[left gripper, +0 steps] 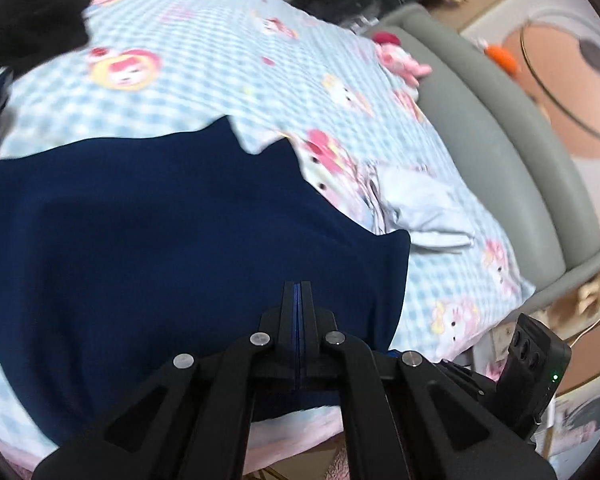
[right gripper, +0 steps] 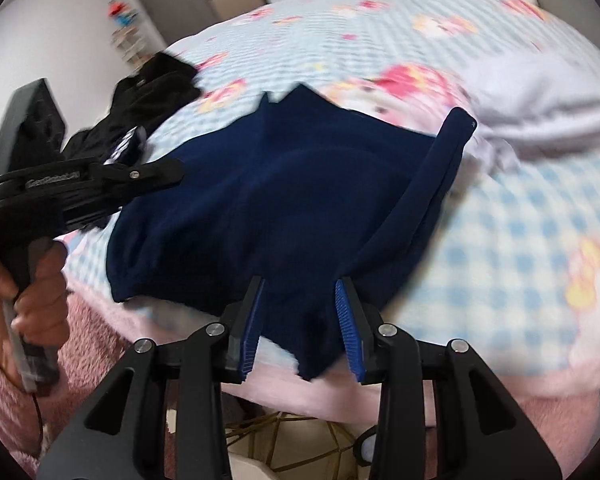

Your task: Fold clothes

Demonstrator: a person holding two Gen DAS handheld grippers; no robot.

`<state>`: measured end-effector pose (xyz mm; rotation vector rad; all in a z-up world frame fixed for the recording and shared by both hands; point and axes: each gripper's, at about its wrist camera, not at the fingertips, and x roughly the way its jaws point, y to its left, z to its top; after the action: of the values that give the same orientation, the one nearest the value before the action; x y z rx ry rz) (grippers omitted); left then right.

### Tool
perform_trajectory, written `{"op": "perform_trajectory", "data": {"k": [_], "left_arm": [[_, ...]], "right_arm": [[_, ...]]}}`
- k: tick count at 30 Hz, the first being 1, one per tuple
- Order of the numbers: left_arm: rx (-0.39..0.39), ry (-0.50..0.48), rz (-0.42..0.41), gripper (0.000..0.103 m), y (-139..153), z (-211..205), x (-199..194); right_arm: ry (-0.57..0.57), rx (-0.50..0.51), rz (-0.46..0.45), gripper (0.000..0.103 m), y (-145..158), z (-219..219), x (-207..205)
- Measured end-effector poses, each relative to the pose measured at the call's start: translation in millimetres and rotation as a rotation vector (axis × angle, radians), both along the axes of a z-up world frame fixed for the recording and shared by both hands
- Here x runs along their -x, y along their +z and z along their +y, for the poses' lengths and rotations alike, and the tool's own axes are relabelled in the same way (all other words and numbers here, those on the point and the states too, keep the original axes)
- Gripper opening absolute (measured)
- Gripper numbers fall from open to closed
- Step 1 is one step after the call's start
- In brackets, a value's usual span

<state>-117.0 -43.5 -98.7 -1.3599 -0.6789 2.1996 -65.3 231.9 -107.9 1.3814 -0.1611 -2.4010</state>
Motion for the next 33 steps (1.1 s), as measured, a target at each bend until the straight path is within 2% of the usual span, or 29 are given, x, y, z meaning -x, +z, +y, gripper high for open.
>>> {"op": "perform_trajectory", "data": {"k": [1,7,10,11,14,15,17,18,19,23,24,26,27,29,32,33], "left_arm": [[-0.004,-0.018,-0.018,0.000,-6.9,2.2,-0.9],[0.036,-0.200,-0.049,0.001,-32.6,59.4,-19.1],[0.053,-0.279,-0.045,0.001,-38.2,90.2,-28.5],[0.064,-0.307,-0.042,0.002,-39.1,102.5,-30.1],[0.135,-0.371,-0.009,0.004,-36.8,130.8,-35.6],[0.175,-0.392,0.005,0.006,-36.0,140.7,-37.5],[0.237,-0.431,0.027,0.025,-35.5,156.1,-41.0],[0.258,-0.449,0.033,0.043,-35.9,161.2,-42.7],[0.267,-0.473,0.043,0.047,-35.9,168.3,-44.5],[0.384,-0.496,0.057,0.047,-45.4,192.4,-43.4],[0.405,-0.495,0.055,0.044,-48.4,196.3,-42.2],[0.434,-0.465,0.056,0.022,-49.2,197.1,-37.5],[0.448,-0.450,0.057,0.009,-49.4,197.3,-35.1],[0.358,-0.388,0.033,0.006,-40.6,181.7,-26.3],[0.201,-0.283,0.047,0.005,-13.8,141.5,-14.1],[0.171,-0.256,0.052,0.005,-7.4,130.0,-11.0]], "right_arm": [[-0.001,-0.015,0.011,0.038,2.0,-5.1,-0.8],[-0.323,-0.060,-0.025,0.041,-10.4,47.7,-11.2],[-0.322,-0.092,-0.087,0.041,-21.3,66.7,-22.1],[-0.303,-0.076,-0.108,0.041,-24.9,68.9,-25.9],[-0.251,-0.058,-0.140,0.040,-34.3,67.2,-33.4],[-0.255,-0.072,-0.138,0.040,-36.5,66.4,-35.5],[-0.291,-0.071,-0.121,0.040,-35.1,71.2,-38.5],[-0.304,-0.061,-0.111,0.040,-32.6,74.7,-40.3],[-0.310,-0.058,-0.104,0.040,-30.7,77.2,-41.0],[-0.315,-0.029,-0.096,0.040,-28.6,87.5,-43.7],[-0.313,-0.015,-0.100,0.040,-29.5,90.2,-44.5],[-0.307,0.011,-0.107,0.040,-31.2,95.6,-46.0],[-0.299,0.014,-0.107,0.040,-30.3,94.3,-45.7],[-0.281,0.017,-0.107,0.040,-28.2,91.1,-44.9],[-0.207,0.019,-0.087,0.041,-22.9,71.3,-35.0],[-0.176,0.014,-0.076,0.040,-20.8,63.6,-30.6]]}}
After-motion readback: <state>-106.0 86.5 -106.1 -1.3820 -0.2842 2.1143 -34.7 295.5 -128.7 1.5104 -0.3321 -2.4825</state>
